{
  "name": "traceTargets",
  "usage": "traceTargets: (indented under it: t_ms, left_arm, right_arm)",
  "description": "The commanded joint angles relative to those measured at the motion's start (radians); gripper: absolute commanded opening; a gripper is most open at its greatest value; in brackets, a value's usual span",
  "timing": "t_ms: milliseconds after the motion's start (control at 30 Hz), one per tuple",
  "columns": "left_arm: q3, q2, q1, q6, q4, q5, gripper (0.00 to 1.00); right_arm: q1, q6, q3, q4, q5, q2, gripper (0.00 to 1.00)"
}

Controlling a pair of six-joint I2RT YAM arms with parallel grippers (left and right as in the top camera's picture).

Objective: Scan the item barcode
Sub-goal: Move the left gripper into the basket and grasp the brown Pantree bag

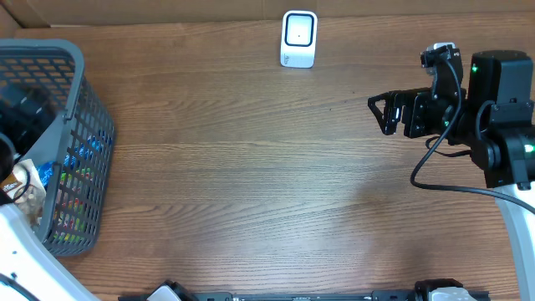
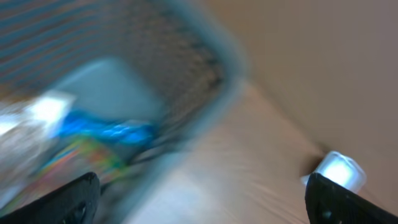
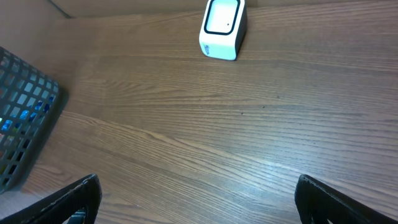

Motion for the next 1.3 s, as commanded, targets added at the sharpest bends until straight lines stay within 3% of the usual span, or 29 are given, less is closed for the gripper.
traceTargets:
  t_ms: [0,267,467,767,1267]
  left_arm:
    - [0.017,0.074,0.062,-0.059,-0.054,-0.292,0.95]
    - [0.017,0.271,0.161,-0.069,-0.089,-0.320,0.95]
    - [0.017,0.404,0.224,-0.144,-0.134,-0.420,0.95]
    - [0.017,0.571,0.254,-0.208,-0.059,-0.454,0.93]
    - [-0.072,0.655,0.254,-0.223,-0.003,-0.528,0.86]
  right_arm:
    - [-0.003,-0.003,0.027,0.001,-0.022,-0.012,1.00]
    - [-0.003,-0.003,0.027,-0.025,-0.022,-0.012,1.00]
    - [-0.003,-0.003,0.027,-0.035,-0.022,-0.012,1.00]
    - [-0.003,-0.003,0.027,-0.036,-0.022,-0.012,1.00]
    - [-0.003,-0.004,0.025,-0.043,-0.021,-0.012,1.00]
